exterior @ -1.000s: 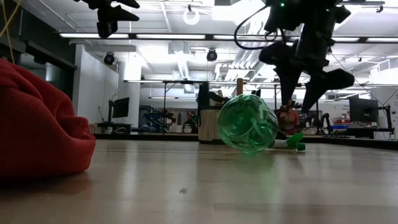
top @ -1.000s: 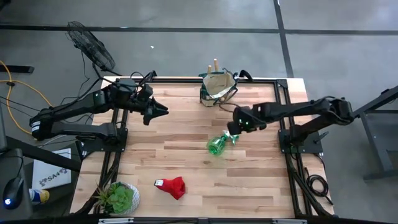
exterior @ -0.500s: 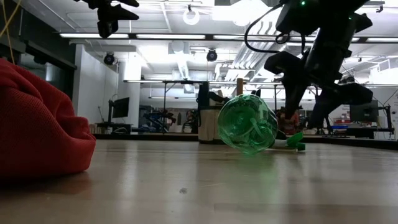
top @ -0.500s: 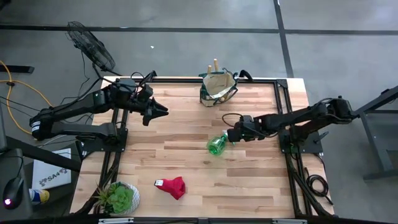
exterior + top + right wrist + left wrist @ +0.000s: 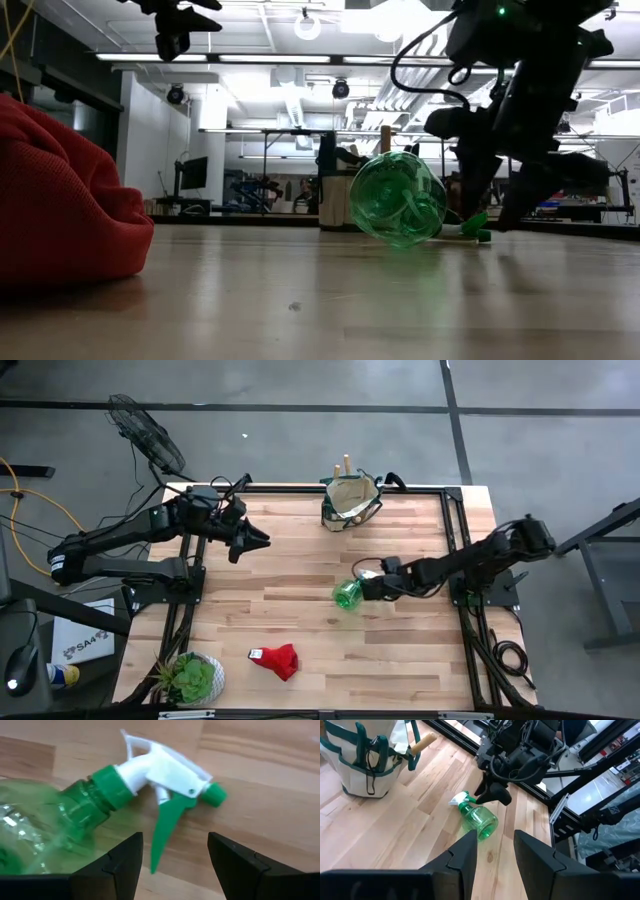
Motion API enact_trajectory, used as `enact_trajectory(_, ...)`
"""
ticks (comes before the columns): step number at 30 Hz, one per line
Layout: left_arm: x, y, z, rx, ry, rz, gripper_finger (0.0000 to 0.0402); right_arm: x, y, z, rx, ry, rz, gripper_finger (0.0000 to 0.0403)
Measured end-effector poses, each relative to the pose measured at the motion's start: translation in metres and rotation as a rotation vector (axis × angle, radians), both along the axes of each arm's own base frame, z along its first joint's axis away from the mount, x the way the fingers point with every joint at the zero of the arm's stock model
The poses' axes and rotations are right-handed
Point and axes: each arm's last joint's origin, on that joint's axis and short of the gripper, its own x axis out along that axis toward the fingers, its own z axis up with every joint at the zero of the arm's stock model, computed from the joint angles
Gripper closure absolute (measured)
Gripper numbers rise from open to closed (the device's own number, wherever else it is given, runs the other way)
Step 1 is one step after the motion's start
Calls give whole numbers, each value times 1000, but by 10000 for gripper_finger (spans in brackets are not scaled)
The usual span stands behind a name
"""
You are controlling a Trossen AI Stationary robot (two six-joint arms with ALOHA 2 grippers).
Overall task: Pick & Place Garden tools in Gardening bag
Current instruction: Put the spray bottle into the gardening bag
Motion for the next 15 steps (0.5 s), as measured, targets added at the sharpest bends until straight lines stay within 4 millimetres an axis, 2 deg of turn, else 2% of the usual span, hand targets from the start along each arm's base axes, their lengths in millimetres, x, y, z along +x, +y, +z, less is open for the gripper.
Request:
enact_trajectory(8, -1, 0, -1, -4, 16, -1, 275, 8, 1, -12, -13, -7, -5, 190)
enact_trajectory(15, -1, 0, -2, -6, 16, -3, 275, 9, 1, -18, -18, 17, -23, 229)
